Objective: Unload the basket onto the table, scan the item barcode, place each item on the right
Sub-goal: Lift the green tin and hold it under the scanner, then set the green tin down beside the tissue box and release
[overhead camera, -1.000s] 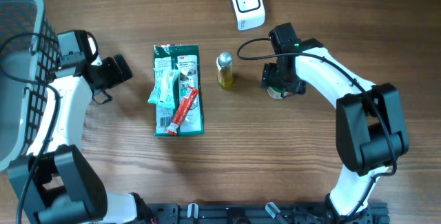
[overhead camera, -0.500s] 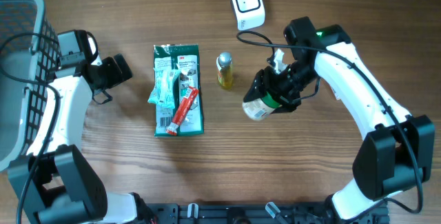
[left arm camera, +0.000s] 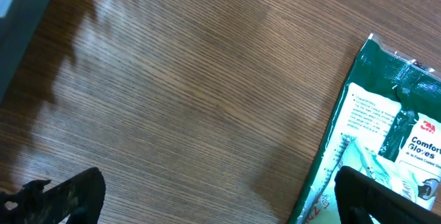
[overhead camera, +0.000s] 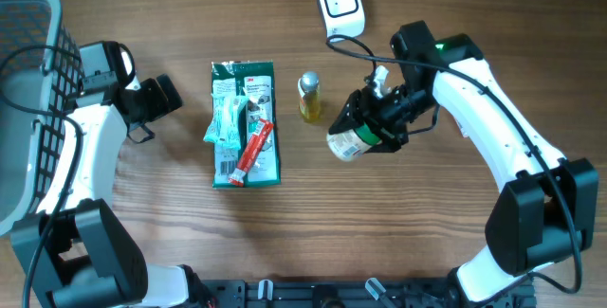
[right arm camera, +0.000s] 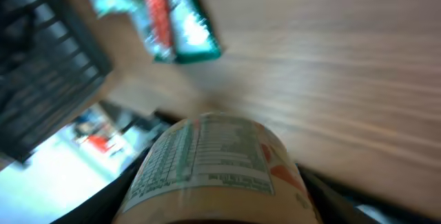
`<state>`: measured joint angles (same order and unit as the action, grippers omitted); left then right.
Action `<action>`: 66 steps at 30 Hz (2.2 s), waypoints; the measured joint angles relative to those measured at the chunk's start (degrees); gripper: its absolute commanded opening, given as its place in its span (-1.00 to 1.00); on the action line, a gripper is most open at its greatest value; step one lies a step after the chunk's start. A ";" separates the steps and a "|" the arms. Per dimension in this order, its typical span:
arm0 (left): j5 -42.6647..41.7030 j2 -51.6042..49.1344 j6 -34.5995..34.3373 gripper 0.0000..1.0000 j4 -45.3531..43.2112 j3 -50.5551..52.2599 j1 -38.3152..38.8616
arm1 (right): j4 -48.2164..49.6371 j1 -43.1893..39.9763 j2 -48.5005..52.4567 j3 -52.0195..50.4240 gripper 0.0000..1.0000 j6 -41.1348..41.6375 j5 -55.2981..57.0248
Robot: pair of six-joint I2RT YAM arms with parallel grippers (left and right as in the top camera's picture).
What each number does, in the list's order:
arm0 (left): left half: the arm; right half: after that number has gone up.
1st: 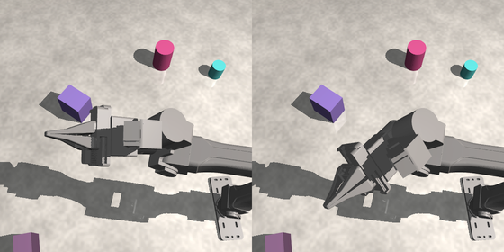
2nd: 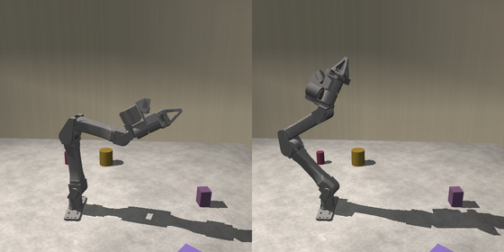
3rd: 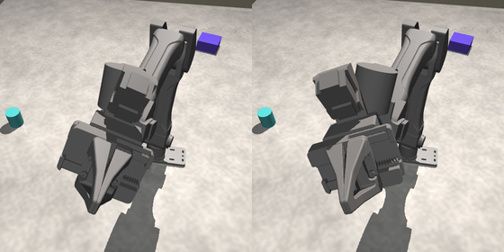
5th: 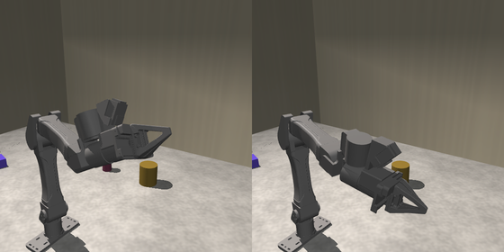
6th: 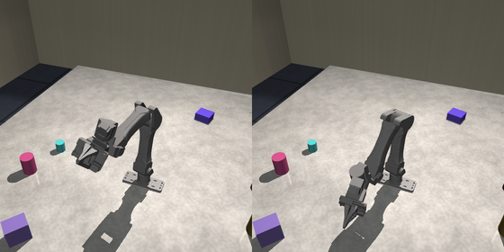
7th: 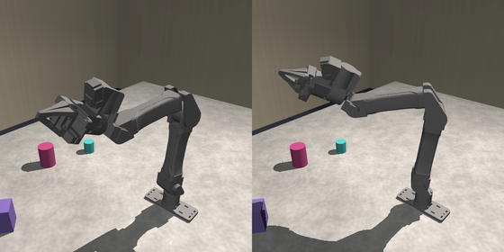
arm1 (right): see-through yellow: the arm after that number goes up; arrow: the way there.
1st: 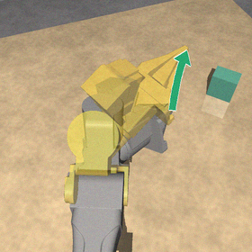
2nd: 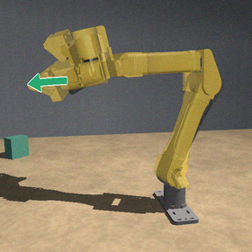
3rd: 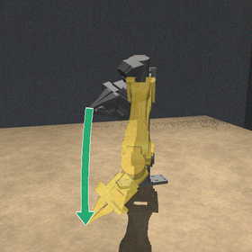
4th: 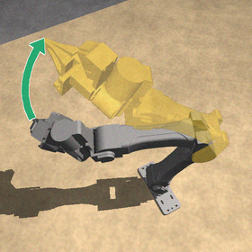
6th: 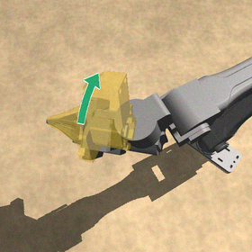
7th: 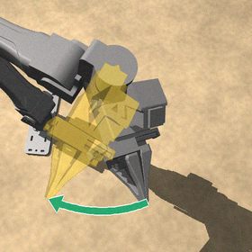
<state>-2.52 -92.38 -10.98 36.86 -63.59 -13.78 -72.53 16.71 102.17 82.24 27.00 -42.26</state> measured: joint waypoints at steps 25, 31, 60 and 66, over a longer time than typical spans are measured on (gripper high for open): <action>-0.02 0.00 0.00 1.00 0.04 0.02 0.00 | 48.59 -0.85 25.49 39.65 -0.91 -17.75 40.28; 0.00 0.00 0.00 1.00 0.00 0.02 0.00 | 61.92 -0.85 36.44 38.93 -0.92 -19.85 40.44; 0.00 -0.04 0.00 1.00 0.02 0.02 0.00 | 5.60 -9.73 16.31 38.60 -0.88 -20.13 35.89; 0.02 -0.04 0.00 1.00 0.02 0.02 0.00 | 10.23 -13.97 18.16 17.18 -0.80 -20.15 37.05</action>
<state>-2.50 -92.42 -10.98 36.88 -63.57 -13.78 -62.30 2.74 120.33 99.42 6.85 -5.21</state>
